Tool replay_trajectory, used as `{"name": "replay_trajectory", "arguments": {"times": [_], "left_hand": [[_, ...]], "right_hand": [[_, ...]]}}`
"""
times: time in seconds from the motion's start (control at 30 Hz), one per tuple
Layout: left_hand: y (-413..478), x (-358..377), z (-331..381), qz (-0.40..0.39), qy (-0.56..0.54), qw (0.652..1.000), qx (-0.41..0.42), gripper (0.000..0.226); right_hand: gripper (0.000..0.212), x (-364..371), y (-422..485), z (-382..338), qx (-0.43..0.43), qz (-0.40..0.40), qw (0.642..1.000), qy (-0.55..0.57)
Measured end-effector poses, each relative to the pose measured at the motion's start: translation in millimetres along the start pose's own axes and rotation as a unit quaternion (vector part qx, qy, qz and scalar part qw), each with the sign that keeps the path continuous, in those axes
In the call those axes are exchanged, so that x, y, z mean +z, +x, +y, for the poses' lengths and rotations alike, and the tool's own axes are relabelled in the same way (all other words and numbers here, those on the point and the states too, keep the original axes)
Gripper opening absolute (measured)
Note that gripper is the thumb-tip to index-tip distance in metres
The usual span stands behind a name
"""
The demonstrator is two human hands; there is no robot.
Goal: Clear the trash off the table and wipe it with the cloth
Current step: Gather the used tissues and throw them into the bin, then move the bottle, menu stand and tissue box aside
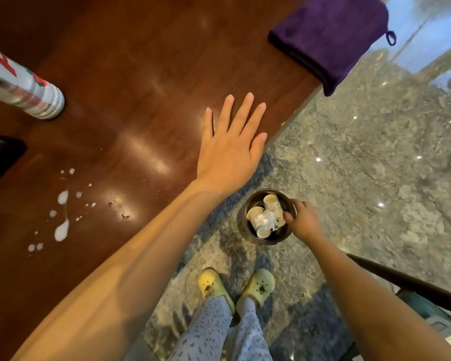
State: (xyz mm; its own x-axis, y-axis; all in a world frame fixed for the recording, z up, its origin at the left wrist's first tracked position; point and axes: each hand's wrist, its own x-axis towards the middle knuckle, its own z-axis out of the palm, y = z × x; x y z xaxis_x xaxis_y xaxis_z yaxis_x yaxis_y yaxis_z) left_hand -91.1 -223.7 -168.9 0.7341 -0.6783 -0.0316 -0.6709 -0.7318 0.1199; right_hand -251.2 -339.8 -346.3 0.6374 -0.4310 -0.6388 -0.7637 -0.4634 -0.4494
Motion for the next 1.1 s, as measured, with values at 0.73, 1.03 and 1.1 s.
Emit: {"name": "replay_trajectory", "arguments": {"times": [0.73, 1.03, 1.1], "left_hand": [[21.6, -113.9, -23.5, -0.307, -0.018, 0.951, 0.024, 0.062], [0.8, -199.3, -59.0, -0.326, -0.002, 0.945, 0.038, 0.059], [-10.8, -212.6, -77.0, -0.304, -0.002, 0.952, 0.023, 0.059]], "right_hand": [[0.057, -232.2, -113.5, -144.5, -0.181, 0.100, 0.968, -0.141], [0.065, -269.9, -153.2, -241.8, -0.263, 0.086, 0.925, -0.261], [0.067, -268.0, -158.4, -267.5, -0.282, 0.087, 0.913, -0.282]]}}
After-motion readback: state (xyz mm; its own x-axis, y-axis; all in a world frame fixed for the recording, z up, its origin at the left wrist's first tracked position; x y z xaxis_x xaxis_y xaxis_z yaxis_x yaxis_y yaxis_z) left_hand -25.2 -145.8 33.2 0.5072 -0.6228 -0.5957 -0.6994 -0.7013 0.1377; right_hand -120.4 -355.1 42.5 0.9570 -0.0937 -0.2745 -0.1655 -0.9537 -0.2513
